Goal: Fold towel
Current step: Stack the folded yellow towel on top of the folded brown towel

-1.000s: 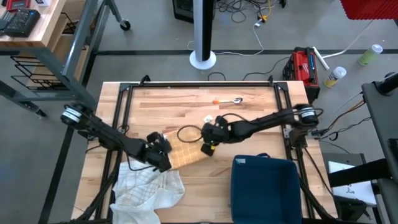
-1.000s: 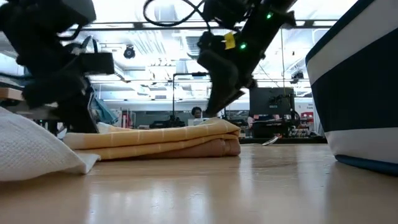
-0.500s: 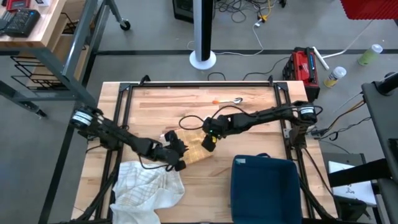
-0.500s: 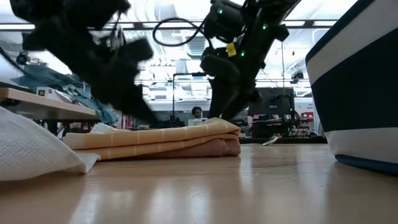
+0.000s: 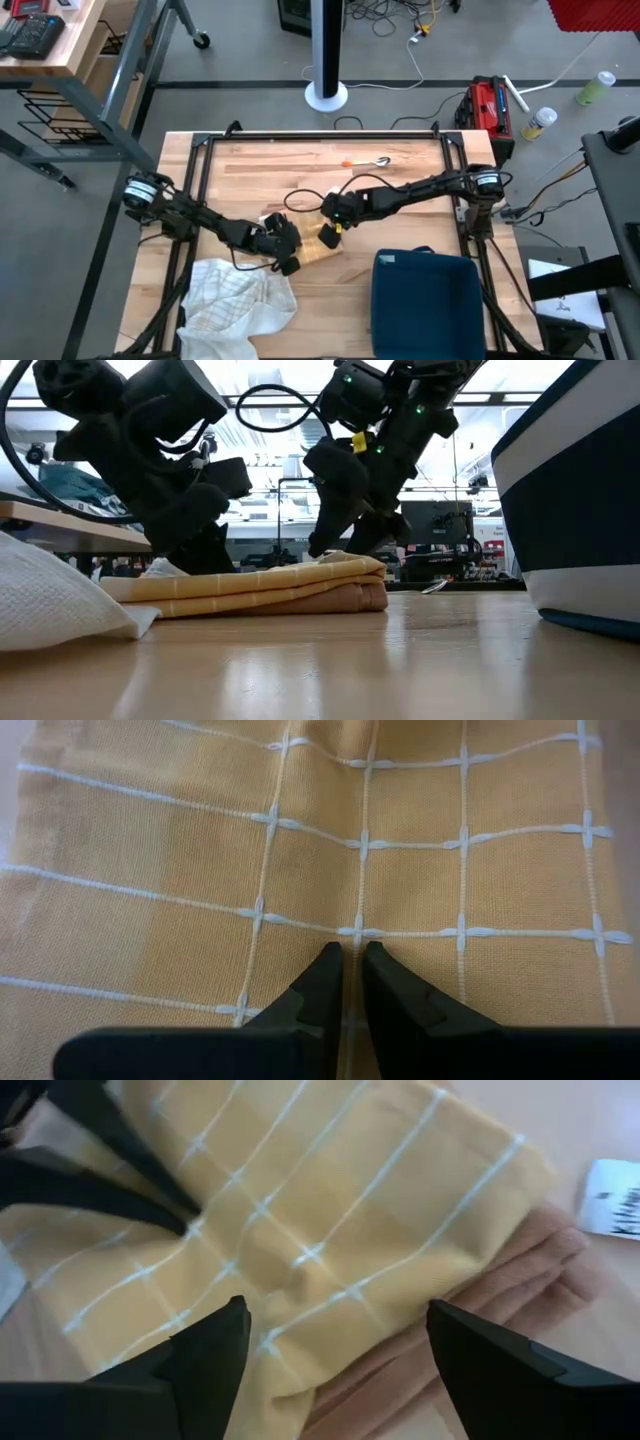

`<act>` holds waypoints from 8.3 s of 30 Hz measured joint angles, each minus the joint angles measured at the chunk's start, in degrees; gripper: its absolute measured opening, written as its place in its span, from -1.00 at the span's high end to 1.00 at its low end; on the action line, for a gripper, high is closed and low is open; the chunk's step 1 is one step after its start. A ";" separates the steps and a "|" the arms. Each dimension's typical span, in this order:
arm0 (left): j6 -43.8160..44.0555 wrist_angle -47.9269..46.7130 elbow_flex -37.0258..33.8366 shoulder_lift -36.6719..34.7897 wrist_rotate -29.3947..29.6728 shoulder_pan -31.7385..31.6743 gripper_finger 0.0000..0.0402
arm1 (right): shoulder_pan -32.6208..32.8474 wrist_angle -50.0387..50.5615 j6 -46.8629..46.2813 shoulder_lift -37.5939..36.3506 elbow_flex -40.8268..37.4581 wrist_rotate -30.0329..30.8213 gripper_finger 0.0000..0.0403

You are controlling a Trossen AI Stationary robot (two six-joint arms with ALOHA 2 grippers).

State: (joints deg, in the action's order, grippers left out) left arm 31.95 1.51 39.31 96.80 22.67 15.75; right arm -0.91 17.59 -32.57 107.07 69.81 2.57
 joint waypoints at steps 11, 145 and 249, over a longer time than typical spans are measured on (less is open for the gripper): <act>0.37 -0.06 -0.32 0.06 -0.61 0.00 0.82 | 1.25 -0.69 -2.02 1.90 -0.60 1.77 -0.47; 45.31 -33.12 -13.38 -36.95 15.66 15.20 0.91 | 6.76 -10.16 7.80 13.75 13.35 3.43 0.99; 33.09 -15.29 -13.98 -32.26 15.95 13.97 0.97 | 5.62 -12.36 3.60 13.77 13.32 3.39 1.00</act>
State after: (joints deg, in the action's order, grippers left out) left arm 65.04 -13.78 25.33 64.53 38.63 29.71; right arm 4.71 5.23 -28.97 120.84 83.13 5.97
